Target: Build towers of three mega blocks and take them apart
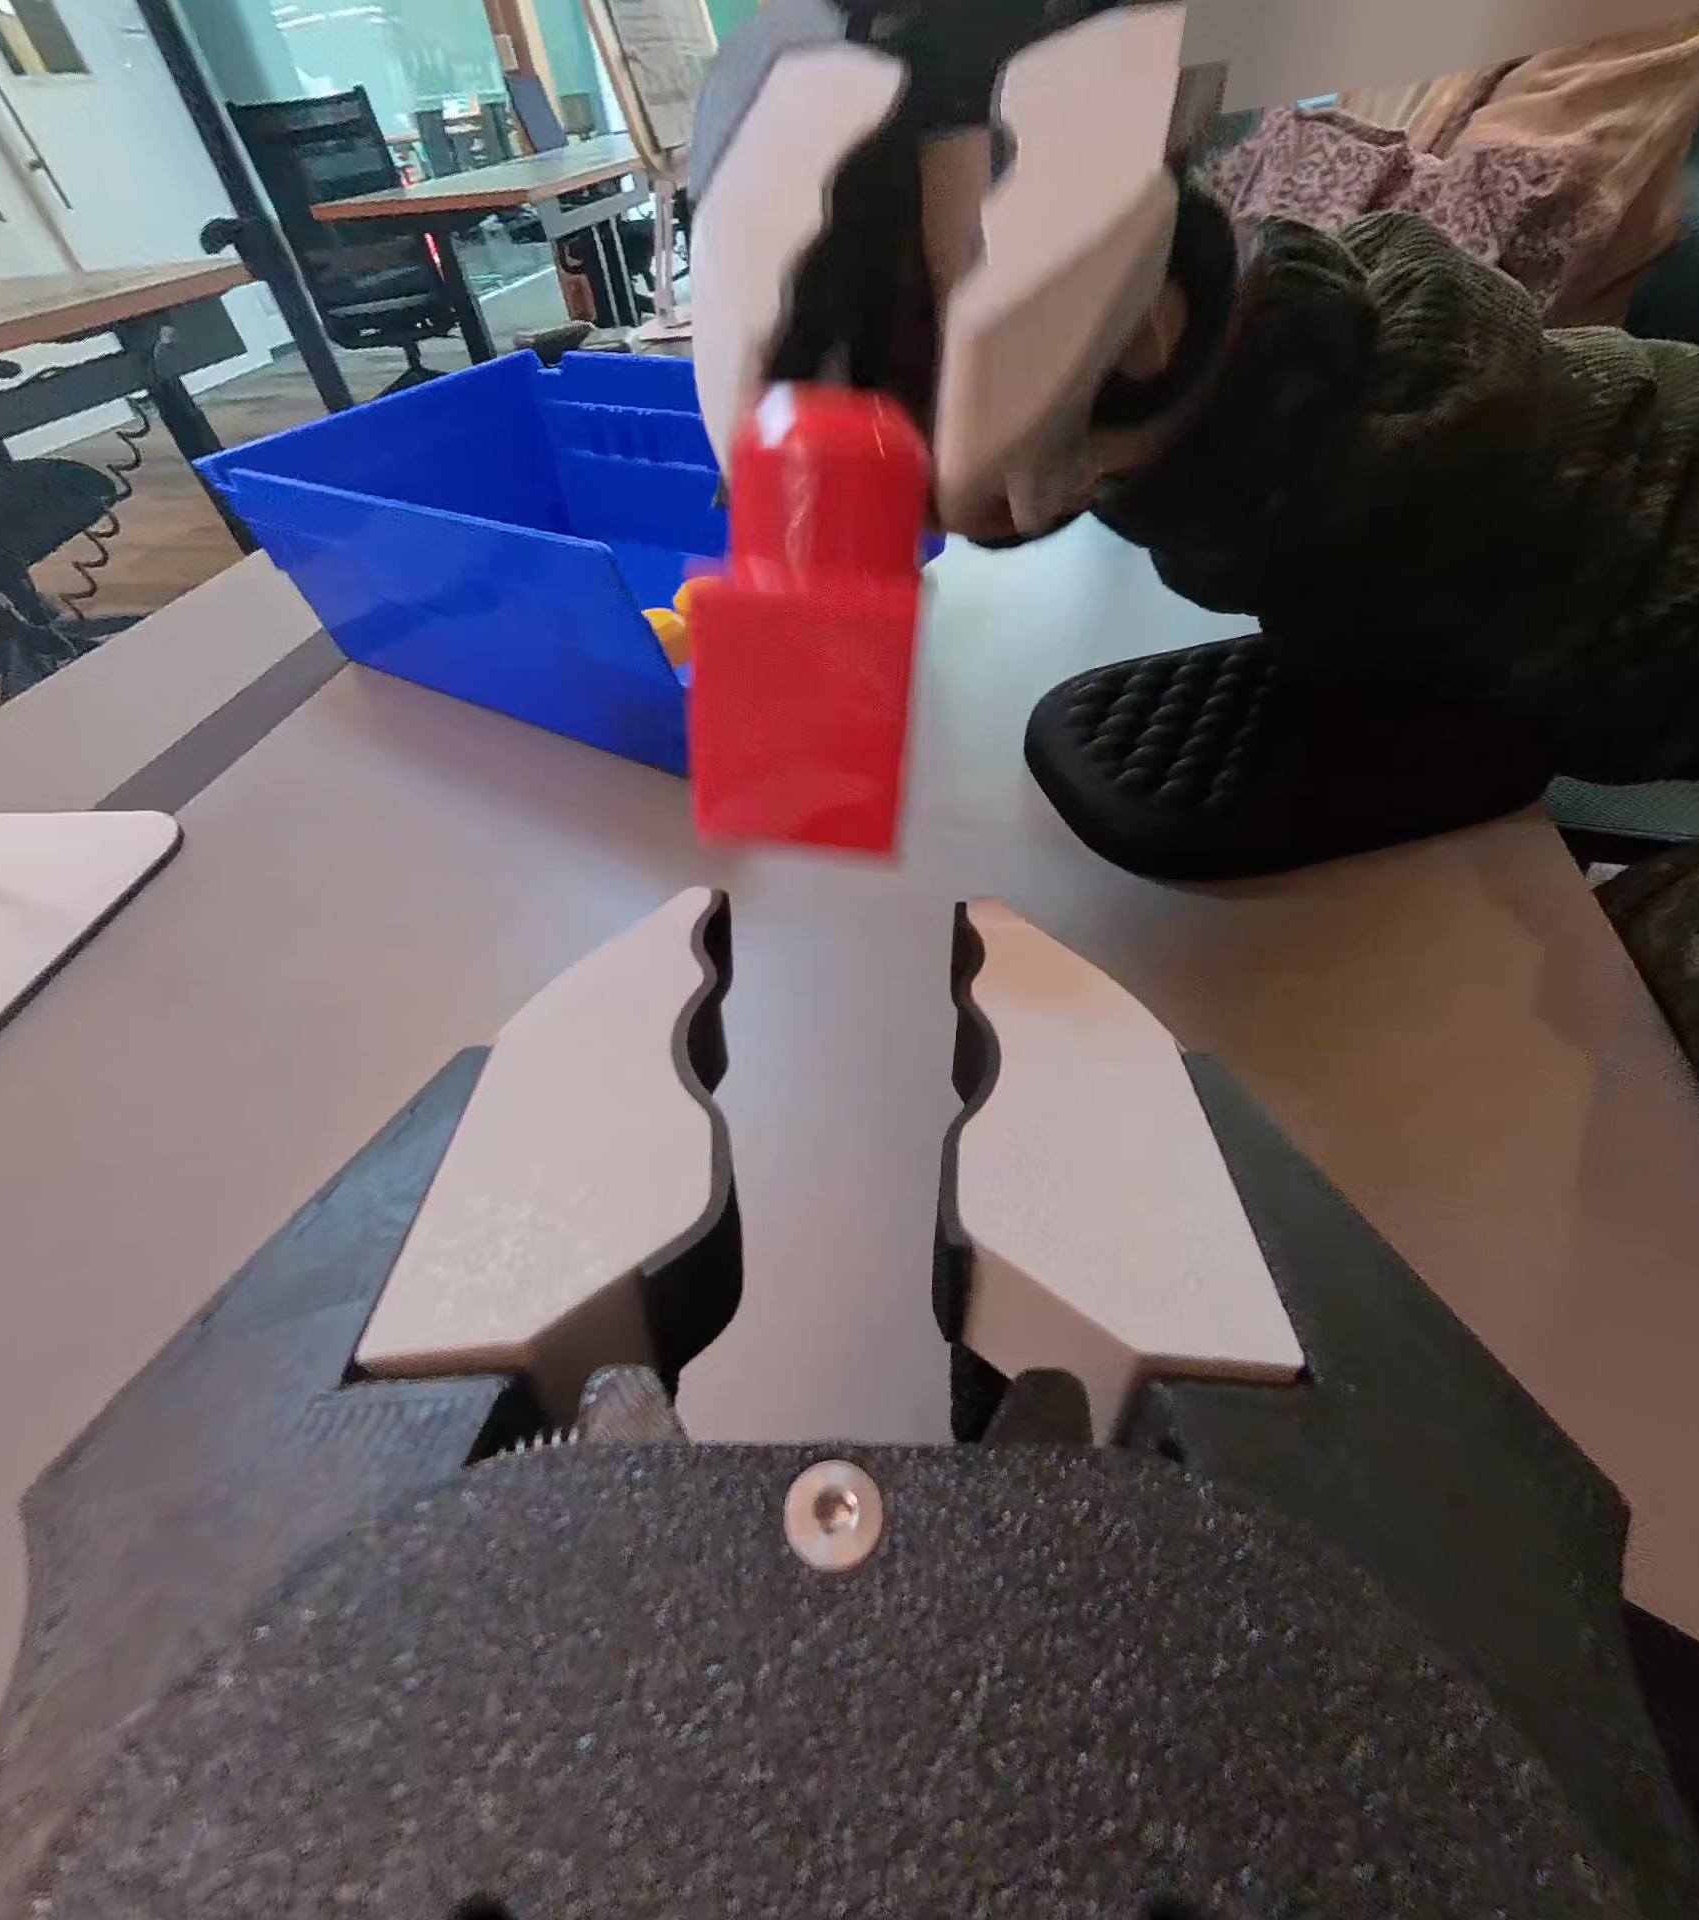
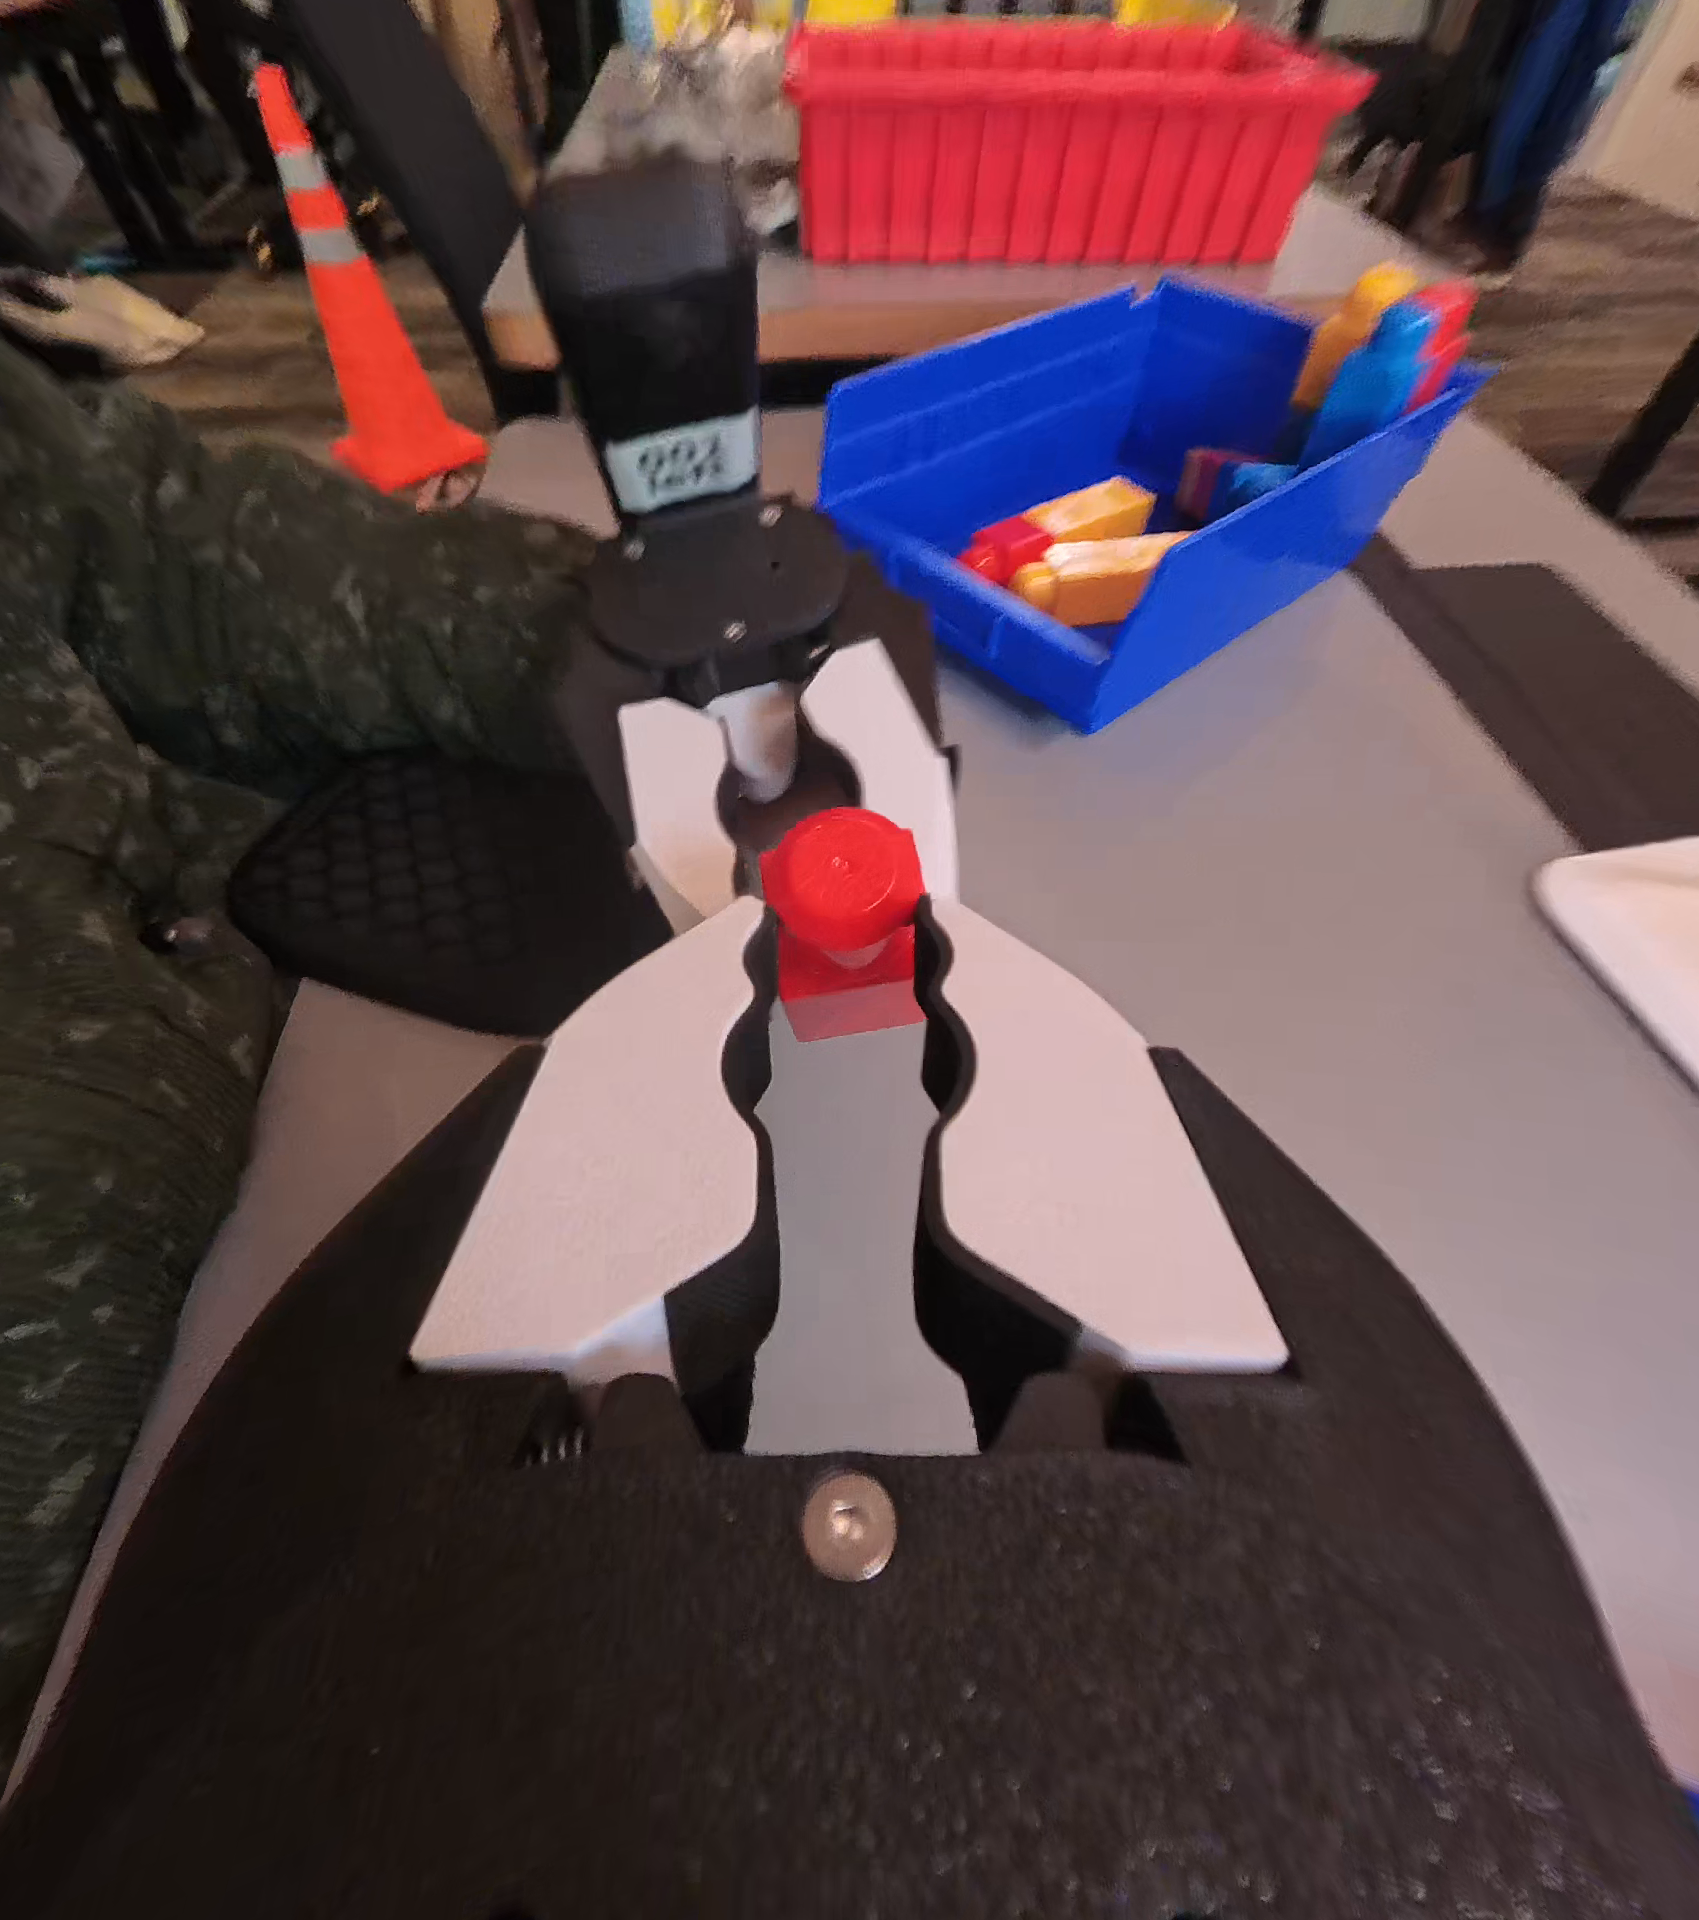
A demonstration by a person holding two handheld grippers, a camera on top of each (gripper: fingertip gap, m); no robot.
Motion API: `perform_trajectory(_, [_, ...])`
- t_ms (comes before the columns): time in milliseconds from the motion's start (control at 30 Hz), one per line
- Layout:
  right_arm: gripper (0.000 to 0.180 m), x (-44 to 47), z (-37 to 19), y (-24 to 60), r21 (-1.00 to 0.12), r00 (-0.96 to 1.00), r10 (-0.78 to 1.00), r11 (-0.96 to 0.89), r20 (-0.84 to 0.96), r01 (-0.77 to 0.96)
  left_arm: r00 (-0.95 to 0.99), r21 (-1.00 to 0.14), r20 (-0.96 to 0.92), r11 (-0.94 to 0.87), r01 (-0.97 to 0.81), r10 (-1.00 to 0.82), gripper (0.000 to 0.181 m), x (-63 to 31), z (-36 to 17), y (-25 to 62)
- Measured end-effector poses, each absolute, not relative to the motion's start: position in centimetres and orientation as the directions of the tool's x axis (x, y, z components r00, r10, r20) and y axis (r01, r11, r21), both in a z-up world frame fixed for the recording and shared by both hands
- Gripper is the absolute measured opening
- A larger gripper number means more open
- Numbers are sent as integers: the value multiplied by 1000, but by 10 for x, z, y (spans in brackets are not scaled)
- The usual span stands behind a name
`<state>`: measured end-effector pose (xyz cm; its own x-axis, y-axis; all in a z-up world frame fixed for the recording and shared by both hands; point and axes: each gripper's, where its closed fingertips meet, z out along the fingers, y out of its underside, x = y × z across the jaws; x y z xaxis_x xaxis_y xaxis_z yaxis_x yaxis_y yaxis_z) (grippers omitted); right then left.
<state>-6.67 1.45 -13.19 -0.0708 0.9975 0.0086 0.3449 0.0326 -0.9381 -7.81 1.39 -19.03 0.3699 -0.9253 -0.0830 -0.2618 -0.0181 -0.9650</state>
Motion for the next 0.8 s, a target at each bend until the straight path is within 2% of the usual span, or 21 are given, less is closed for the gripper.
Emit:
perform_trajectory(100, [25, -36, -99, 58, -973, 156, 986, 16, 53, 232, 423, -968, -63, -47, -246, -904, 36, -85, -190, 25])
perform_trajectory(200, [25, 17, -77, 116, -990, 450, 892, -31, 35, 137, 452, -968, -64, -55, -246, -890, 30, -90, -191, 30])
perform_trajectory(333, [25, 99, -101, 188, -963, 779, 624, -163, 69, 215, 459, -967, -75, -48, -251, -885, 23, -91, -190, 31])
perform_trajectory(433, [25, 129, -145, 218, -901, 858, 512, -346, 52, 261, 455, -963, -83, -47, -266, -887, 21, -90, -193, 30])
perform_trajectory(567, [25, 135, -202, 227, -778, 877, 480, -541, 24, 318, 460, -962, -101, -31, -271, -882, 19, -91, -191, 31])
perform_trajectory(700, [26, 139, -234, 224, -682, 883, 470, -642, 10, 350, 505, -964, -105, -37, -264, -857, 21, -97, -186, 38])
perform_trajectory(800, [26, 138, -240, 222, -668, 883, 469, -663, -17, 339, 579, -966, -112, -48, -254, -808, 23, -113, -175, 49])
